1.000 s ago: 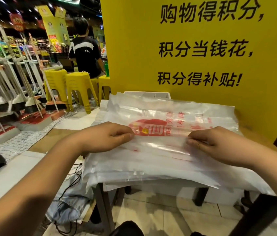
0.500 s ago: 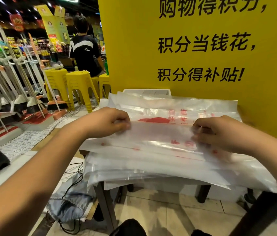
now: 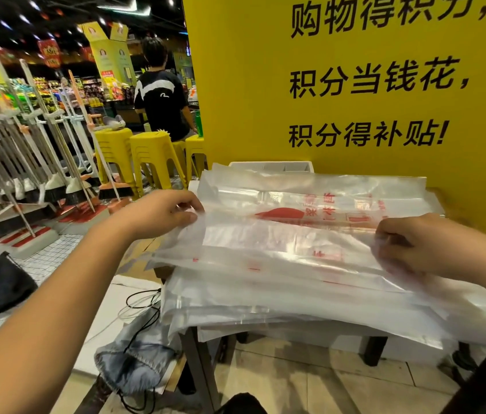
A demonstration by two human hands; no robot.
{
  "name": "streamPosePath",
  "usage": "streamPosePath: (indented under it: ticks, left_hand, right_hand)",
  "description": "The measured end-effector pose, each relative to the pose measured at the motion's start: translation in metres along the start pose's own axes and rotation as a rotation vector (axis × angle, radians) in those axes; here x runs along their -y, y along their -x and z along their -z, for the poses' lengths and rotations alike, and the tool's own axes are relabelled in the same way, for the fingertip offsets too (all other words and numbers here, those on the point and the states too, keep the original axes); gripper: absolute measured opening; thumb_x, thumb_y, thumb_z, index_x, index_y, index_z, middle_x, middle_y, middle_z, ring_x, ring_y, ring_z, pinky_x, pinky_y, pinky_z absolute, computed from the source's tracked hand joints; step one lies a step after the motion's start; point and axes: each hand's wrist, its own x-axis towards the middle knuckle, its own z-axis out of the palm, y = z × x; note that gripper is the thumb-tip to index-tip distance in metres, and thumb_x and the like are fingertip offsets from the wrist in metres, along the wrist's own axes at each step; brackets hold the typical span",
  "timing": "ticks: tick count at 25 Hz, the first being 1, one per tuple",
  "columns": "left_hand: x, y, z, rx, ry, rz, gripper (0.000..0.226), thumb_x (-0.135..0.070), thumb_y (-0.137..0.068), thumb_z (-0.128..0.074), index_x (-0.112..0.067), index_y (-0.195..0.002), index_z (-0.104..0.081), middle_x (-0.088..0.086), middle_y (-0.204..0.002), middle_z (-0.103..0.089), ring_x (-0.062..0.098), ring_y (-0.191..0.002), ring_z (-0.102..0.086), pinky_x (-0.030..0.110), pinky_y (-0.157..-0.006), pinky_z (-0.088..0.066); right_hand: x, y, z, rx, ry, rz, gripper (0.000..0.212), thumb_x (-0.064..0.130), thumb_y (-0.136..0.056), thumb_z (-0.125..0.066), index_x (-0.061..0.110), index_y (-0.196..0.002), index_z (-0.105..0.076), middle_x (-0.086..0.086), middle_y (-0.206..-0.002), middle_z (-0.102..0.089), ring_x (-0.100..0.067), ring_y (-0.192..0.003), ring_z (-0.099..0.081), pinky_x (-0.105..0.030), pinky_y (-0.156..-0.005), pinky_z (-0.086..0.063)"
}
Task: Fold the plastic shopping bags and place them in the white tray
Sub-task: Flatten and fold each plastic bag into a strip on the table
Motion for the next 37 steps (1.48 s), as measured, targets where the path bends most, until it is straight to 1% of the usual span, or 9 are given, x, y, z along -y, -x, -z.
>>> streamPosePath:
  ticks: [9, 13, 16, 19, 21, 23, 27, 34, 37]
  left_hand:
    - [0.005, 0.004, 0.002, -0.152, 0.069, -0.052, 0.007, -0.031, -0.097, -0.061, -0.032, -0.103, -0.066, -0.015, -0.104, -0.067, 0.0, -0.1, -0.06, 0.034, -0.09, -0.052]
    - [-0.004, 0.014, 0.004, -0.063, 0.087, -0.08, 0.028, -0.053, -0.094, -0.052, -0.034, -0.1, -0.071, -0.019, -0.116, -0.066, -0.005, -0.109, -0.056, 0.034, -0.099, -0.047]
    - [-0.011, 0.019, 0.005, 0.051, 0.128, -0.041, 0.056, -0.078, -0.086, -0.037, -0.039, -0.094, -0.076, -0.021, -0.106, -0.07, -0.002, -0.102, -0.062, 0.037, -0.099, -0.049]
    - [-0.018, 0.021, 0.001, 0.127, 0.036, -0.125, 0.039, -0.075, -0.079, -0.057, -0.042, -0.086, -0.076, -0.024, -0.103, -0.07, -0.004, -0.098, -0.063, 0.036, -0.095, -0.051]
    - [-0.023, 0.025, -0.002, 0.171, 0.022, -0.16, 0.027, -0.055, -0.079, -0.074, -0.042, -0.102, -0.073, -0.024, -0.107, -0.067, -0.008, -0.102, -0.059, 0.029, -0.096, -0.049]
    - [-0.025, 0.032, -0.004, 0.222, -0.009, -0.175, 0.046, -0.054, -0.076, -0.078, -0.044, -0.119, -0.065, -0.025, -0.118, -0.059, -0.009, -0.11, -0.053, 0.023, -0.099, -0.045]
    - [-0.03, 0.038, -0.017, 0.246, -0.088, -0.175, 0.055, -0.061, -0.087, -0.062, -0.043, -0.138, -0.051, -0.019, -0.144, -0.043, 0.0, -0.132, -0.039, 0.019, -0.107, -0.03]
    - [-0.041, 0.032, -0.065, 0.206, -0.256, -0.099, 0.052, -0.05, -0.106, -0.023, -0.046, -0.157, -0.009, -0.009, -0.167, -0.002, 0.01, -0.153, 0.004, 0.039, -0.123, 0.006]
    - [-0.048, 0.033, -0.075, 0.138, -0.247, -0.141, 0.055, -0.035, -0.108, -0.025, -0.038, -0.159, -0.005, -0.008, -0.168, 0.005, 0.008, -0.152, 0.007, 0.036, -0.122, 0.011]
  right_hand:
    - [-0.01, -0.005, 0.011, -0.058, -0.079, -0.014, 0.024, 0.024, -0.092, -0.061, 0.047, -0.088, -0.058, 0.025, -0.078, -0.069, -0.002, -0.076, -0.063, -0.03, -0.07, -0.05]
    - [-0.004, -0.001, 0.017, -0.085, -0.18, 0.039, 0.005, 0.054, -0.086, -0.061, 0.052, -0.09, -0.06, 0.028, -0.087, -0.066, 0.007, -0.075, -0.062, -0.023, -0.068, -0.047]
    - [0.009, 0.003, 0.021, -0.109, -0.228, 0.053, 0.039, 0.074, -0.073, -0.042, 0.045, -0.088, -0.064, 0.028, -0.079, -0.066, 0.002, -0.074, -0.063, -0.031, -0.072, -0.052]
    - [0.016, 0.003, 0.02, -0.09, -0.264, 0.089, 0.041, 0.075, -0.067, -0.053, 0.043, -0.09, -0.064, 0.031, -0.081, -0.067, 0.005, -0.075, -0.064, -0.031, -0.075, -0.053]
    - [0.018, 0.004, 0.018, -0.016, -0.262, 0.098, 0.037, 0.065, -0.066, -0.072, 0.049, -0.098, -0.06, 0.033, -0.087, -0.067, 0.008, -0.08, -0.064, -0.031, -0.08, -0.054]
    - [0.018, 0.005, 0.018, 0.035, -0.234, 0.088, 0.048, 0.055, -0.065, -0.079, 0.054, -0.106, -0.054, 0.038, -0.091, -0.063, 0.011, -0.081, -0.063, -0.03, -0.081, -0.055]
    - [0.019, 0.006, 0.01, 0.044, -0.164, 0.072, 0.044, 0.052, -0.077, -0.075, 0.054, -0.113, -0.05, 0.031, -0.089, -0.064, 0.008, -0.081, -0.062, -0.022, -0.075, -0.05]
    - [0.024, 0.007, -0.009, -0.051, 0.213, -0.013, 0.041, 0.046, -0.093, -0.055, 0.036, -0.133, -0.049, 0.009, -0.117, -0.055, -0.014, -0.101, -0.059, -0.031, -0.083, -0.048]
    - [0.031, 0.005, -0.03, -0.251, 0.331, 0.241, 0.043, 0.032, -0.092, -0.062, 0.035, -0.134, -0.051, 0.005, -0.137, -0.051, -0.022, -0.118, -0.054, -0.035, -0.092, -0.043]
